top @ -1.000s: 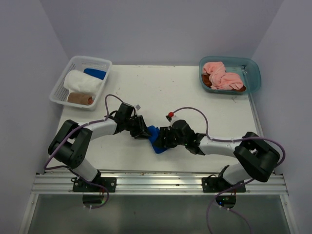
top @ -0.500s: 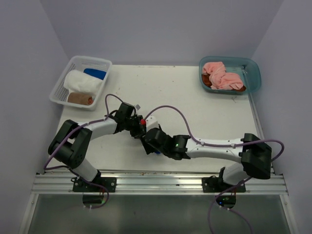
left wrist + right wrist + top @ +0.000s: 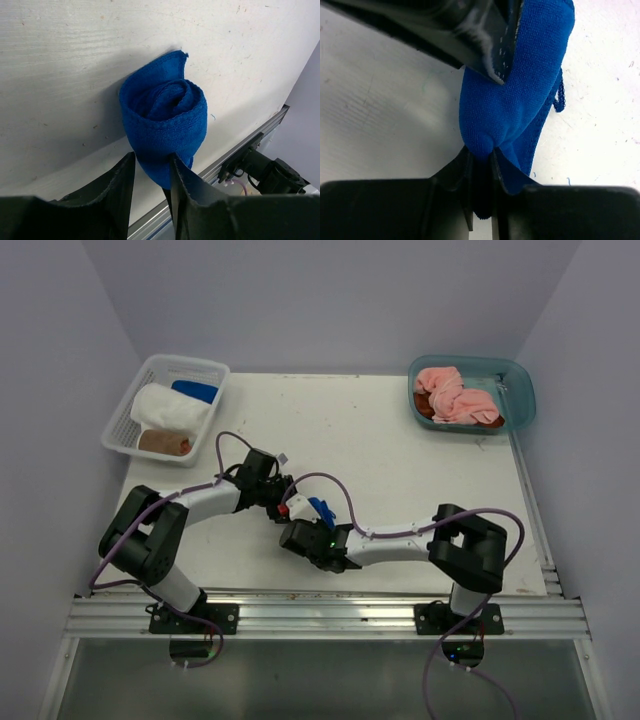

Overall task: Roll the towels
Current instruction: Roll the towel

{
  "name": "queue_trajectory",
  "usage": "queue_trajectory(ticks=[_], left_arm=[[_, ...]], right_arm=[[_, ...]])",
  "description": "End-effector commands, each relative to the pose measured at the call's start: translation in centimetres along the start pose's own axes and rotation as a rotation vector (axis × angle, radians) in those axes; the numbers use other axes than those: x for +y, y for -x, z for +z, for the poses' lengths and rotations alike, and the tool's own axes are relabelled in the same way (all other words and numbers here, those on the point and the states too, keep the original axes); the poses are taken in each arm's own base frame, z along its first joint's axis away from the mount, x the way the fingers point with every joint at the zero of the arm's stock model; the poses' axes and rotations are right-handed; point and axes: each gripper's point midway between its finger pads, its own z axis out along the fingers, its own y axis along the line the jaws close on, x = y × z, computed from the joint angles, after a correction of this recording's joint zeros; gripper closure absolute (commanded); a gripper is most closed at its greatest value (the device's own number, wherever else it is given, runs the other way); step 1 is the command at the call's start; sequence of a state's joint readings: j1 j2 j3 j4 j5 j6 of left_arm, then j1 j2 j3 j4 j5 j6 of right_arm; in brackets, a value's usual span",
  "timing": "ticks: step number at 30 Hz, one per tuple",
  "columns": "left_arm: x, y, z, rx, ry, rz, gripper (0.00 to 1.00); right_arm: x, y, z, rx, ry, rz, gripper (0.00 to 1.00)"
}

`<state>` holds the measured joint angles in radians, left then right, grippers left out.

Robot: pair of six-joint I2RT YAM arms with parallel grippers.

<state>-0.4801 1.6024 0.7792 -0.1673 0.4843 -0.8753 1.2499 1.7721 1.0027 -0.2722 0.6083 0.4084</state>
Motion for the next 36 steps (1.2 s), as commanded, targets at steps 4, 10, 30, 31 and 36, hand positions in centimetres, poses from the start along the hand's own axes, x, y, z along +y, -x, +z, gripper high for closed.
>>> queue_trajectory(ticks=[4,10,30,31,36], left_arm=[[-1.7,1.2,-1.2,-0.038,-0.006,0.044,0.50],[-2.6,1.4,-2.2,-0.051,-0.027,0.075,0.24],[-2.7,-1.7,0.4,0.059,-0.125,0.061,0.33],[-2.6,-1.9,0.6,0.064,-0.122,0.057,0.34],[-1.7,-2.1,1.7,0.077,-0.105,0.016,0.40]], right_arm=[[-0.9,1.3,0.0,-0.023,0.060,0.169,1.00],[-0.7,3.6,-1.5,-0.099,0.400,0.462,1.00],[-1.5,5.4,-2.8,-0.219,0.840,0.961,1.00],[-1.5,5.4,-2.9,-0.224,0.843,0.963,1.00],[-1.3,5.2,-2.6,-0.213,0.842,0.963,1.00]])
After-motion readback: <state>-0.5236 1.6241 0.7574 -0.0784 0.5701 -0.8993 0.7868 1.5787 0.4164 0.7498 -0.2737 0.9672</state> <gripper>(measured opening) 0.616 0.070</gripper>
